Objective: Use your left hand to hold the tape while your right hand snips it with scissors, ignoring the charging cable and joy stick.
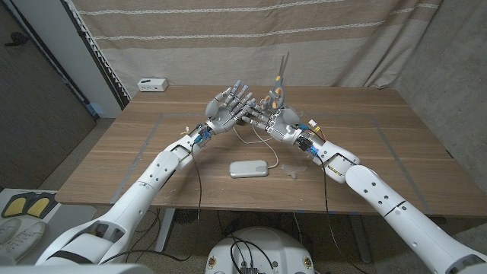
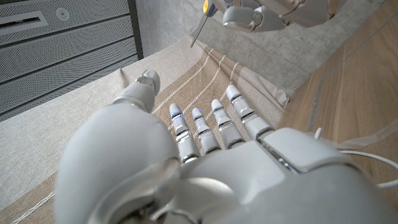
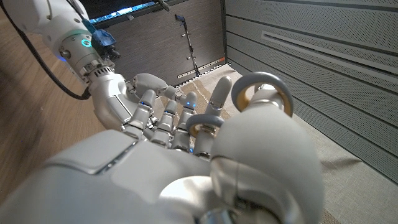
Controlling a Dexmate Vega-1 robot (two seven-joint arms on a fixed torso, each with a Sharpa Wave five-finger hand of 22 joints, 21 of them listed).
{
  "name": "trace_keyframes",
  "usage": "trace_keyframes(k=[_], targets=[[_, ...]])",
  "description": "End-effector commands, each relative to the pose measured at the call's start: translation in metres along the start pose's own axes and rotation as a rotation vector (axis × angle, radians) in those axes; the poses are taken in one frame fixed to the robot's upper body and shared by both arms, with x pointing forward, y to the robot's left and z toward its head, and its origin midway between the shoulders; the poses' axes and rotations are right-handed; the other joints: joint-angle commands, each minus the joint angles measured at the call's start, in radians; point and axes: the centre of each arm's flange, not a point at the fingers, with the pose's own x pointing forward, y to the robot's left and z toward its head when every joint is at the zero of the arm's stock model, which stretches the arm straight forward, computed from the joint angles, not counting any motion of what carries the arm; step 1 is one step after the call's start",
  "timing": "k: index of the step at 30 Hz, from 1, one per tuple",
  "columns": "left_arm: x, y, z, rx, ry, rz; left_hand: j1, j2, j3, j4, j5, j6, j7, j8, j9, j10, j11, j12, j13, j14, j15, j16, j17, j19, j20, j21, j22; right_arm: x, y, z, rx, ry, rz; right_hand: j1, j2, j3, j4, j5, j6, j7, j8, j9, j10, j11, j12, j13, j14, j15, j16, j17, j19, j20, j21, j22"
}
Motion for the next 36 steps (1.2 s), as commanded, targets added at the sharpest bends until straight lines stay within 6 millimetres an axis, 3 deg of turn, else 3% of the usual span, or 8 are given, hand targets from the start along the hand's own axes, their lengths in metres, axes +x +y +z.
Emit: trace_keyframes(k=[1, 8, 36], targets=[[-0.003, 0.005, 0.003, 0.000, 0.005, 0.011, 0.001, 0.009, 0.006, 0.003, -0.001, 0.008, 0.000, 0.007, 0.002, 0.011, -0.001, 0.010, -0.001, 0.006, -0.134, 0.004, 0.002, 0.011, -0.003, -0.003, 0.003, 0.003, 0.002, 0.002, -0.037, 0.022, 0.051, -0.025, -0.002, -0.018, 0.008, 0.002, -0.020, 0.022, 0.008, 0.016, -0.007, 0.022, -0.016, -0.012, 0.006, 0.013, -0.008, -0.008, -0.007, 0.002, -0.013, 0.003], [-0.005, 0.007, 0.007, 0.008, 0.001, 0.016, 0.002, 0.009, 0.007, 0.002, -0.002, 0.017, -0.001, 0.008, 0.002, 0.014, -0.001, 0.011, -0.001, 0.006, -0.135, 0.003, 0.002, 0.012, -0.004, -0.006, 0.003, 0.005, 0.002, 0.004, -0.059, 0.035, 0.065, -0.047, -0.003, -0.028, 0.018, -0.001, -0.040, 0.039, -0.002, 0.003, -0.026, 0.033, -0.036, -0.029, -0.007, 0.037, -0.022, -0.018, -0.007, 0.001, -0.027, 0.004], [-0.002, 0.003, 0.018, 0.106, 0.017, 0.013, -0.005, 0.006, 0.005, 0.004, -0.003, 0.028, 0.001, 0.006, 0.001, 0.016, -0.006, 0.010, -0.002, 0.006, -0.135, 0.002, 0.001, 0.001, -0.003, -0.023, 0.004, 0.000, -0.004, 0.015, -0.076, 0.027, 0.061, -0.053, 0.013, -0.029, 0.022, -0.001, -0.063, 0.045, -0.010, -0.011, -0.042, 0.036, -0.061, -0.055, 0.002, 0.031, -0.031, -0.031, 0.012, -0.004, -0.043, 0.004]])
